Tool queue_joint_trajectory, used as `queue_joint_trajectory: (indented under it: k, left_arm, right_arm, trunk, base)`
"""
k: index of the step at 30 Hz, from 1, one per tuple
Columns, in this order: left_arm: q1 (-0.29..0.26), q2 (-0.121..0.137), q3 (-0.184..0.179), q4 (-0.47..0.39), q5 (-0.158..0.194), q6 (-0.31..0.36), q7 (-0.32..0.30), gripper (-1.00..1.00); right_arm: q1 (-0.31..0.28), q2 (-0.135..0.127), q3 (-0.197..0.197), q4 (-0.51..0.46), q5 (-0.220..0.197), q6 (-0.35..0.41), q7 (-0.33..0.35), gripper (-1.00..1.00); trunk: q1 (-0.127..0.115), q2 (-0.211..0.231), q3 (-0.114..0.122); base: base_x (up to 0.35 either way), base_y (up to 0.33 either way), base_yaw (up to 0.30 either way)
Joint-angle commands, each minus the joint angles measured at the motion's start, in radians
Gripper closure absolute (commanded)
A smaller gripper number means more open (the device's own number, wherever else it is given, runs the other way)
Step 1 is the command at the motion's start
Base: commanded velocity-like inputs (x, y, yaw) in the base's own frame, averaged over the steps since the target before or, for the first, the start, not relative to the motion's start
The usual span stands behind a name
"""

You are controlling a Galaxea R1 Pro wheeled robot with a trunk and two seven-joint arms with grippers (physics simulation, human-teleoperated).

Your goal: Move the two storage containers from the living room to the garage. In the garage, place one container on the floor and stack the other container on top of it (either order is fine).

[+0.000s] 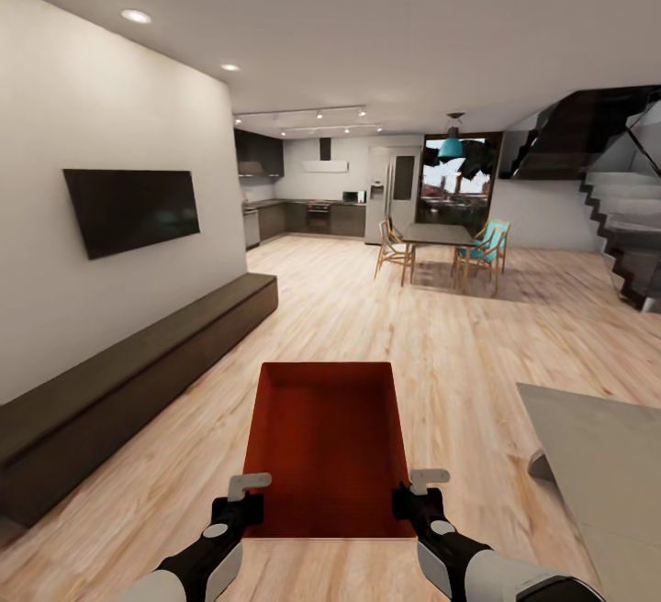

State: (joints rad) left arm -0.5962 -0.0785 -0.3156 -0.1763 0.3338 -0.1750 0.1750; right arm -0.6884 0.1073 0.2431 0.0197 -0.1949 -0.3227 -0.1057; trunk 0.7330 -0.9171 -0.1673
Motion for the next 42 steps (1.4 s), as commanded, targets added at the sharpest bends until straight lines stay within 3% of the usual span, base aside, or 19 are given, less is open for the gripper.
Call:
queue_joint_trajectory:
  k: [1, 8, 31, 42]
  left_arm:
    - [-0.001, 0.005, 0.009, 0.005, 0.014, -0.005, 0.012, 1.00]
    - [-0.001, 0.005, 0.009, 0.005, 0.014, -0.005, 0.012, 1.00]
    - [-0.001, 0.005, 0.009, 0.005, 0.014, -0.005, 0.012, 1.00]
    - [-0.001, 0.005, 0.009, 0.005, 0.012, -0.005, 0.012, 1.00]
  right_arm:
    - [-0.002, 0.001, -0.045, -0.002, 0.001, -0.004, 0.000, 1.00]
    - [-0.002, 0.000, -0.047, -0.002, 0.000, -0.004, 0.000, 1.00]
    - [-0.002, 0.000, -0.047, -0.002, 0.000, -0.004, 0.000, 1.00]
    - [-0.002, 0.000, -0.047, -0.002, 0.000, -0.004, 0.000, 1.00]
  trunk:
    - [0.001, -0.001, -0.001]
    - [0.001, -0.001, -0.001]
    - [0.001, -0.001, -0.001]
    - [0.001, -0.001, -0.001]
  base:
    - [0.319, 0.000, 0.000]
    - [0.319, 0.000, -0.112]
    - [0.319, 0.000, -0.271]
    - [0.319, 0.000, -0.048]
